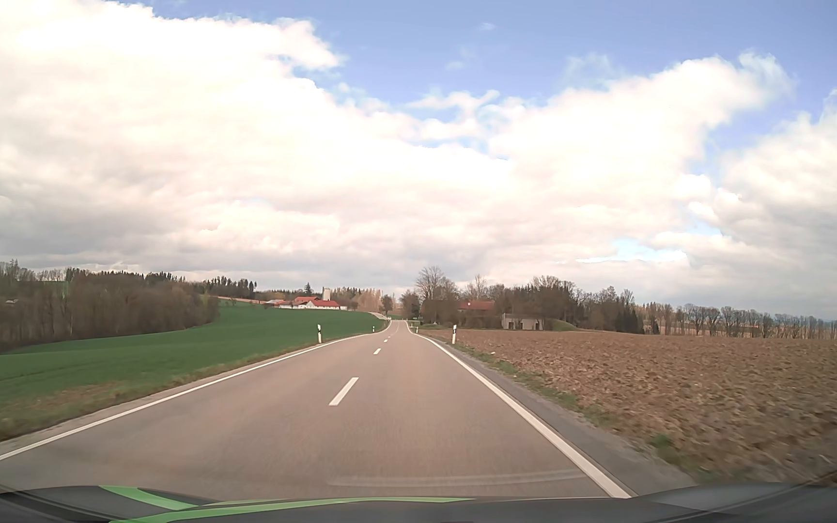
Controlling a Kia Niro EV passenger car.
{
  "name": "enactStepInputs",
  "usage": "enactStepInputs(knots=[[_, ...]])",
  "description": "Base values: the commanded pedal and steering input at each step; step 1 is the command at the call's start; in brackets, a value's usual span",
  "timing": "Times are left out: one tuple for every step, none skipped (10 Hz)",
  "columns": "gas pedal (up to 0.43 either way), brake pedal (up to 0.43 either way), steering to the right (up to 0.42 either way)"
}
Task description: Follow the waypoints while adhering to traffic rules and regulations
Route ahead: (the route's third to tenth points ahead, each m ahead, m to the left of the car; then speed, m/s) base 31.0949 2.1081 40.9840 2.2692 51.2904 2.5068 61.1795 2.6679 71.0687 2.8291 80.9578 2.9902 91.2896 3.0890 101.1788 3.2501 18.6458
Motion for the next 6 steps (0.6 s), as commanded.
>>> enactStepInputs(knots=[[0.138, 0.0, -0.004], [0.138, 0.0, -0.004], [0.138, 0.0, -0.004], [0.138, 0.0, -0.004], [0.138, 0.0, -0.004], [0.138, 0.0, -0.004]])
